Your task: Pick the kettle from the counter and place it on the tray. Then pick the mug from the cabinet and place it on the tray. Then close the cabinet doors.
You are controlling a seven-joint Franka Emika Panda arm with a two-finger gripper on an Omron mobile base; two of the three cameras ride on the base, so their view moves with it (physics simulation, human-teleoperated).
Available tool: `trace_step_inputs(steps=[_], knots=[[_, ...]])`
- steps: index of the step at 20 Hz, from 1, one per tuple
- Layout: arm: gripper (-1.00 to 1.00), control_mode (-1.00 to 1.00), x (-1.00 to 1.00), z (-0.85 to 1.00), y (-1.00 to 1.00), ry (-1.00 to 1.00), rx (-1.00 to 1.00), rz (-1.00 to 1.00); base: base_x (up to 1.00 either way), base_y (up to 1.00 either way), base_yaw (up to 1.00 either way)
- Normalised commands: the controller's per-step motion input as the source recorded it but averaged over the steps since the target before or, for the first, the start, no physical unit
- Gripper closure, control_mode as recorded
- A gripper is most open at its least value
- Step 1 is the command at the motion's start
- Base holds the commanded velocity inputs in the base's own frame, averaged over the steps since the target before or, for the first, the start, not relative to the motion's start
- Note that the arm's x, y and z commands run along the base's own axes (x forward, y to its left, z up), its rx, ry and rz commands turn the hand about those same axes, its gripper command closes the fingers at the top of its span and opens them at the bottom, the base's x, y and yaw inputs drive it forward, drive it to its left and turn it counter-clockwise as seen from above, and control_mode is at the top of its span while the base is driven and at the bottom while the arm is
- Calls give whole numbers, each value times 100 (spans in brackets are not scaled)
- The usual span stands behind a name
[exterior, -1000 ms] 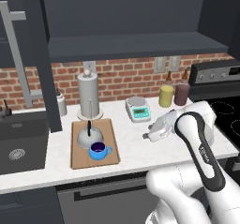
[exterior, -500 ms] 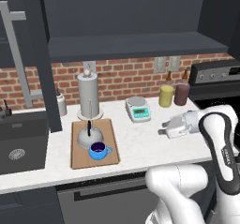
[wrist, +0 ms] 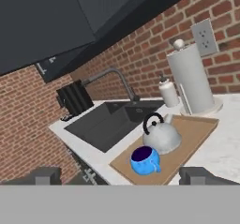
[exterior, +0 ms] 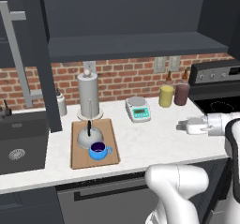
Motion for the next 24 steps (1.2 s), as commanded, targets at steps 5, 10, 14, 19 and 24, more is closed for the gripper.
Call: trace_step_inputs(steps=[5,10,14,19,24], knots=[[-100,-100,-34,29,-38,0,16,-8,0,0,0],[-100,-100,-24,21,-41,-1,17,-6,0,0,0],[-100,-100,-19,2,-27,-5,3,-6,0,0,0],[-100,-100,-24,13,-39,-7,5,-6,0,0,0],[-100,-100,-25,31,-49,-3,10,-4,0,0,0]])
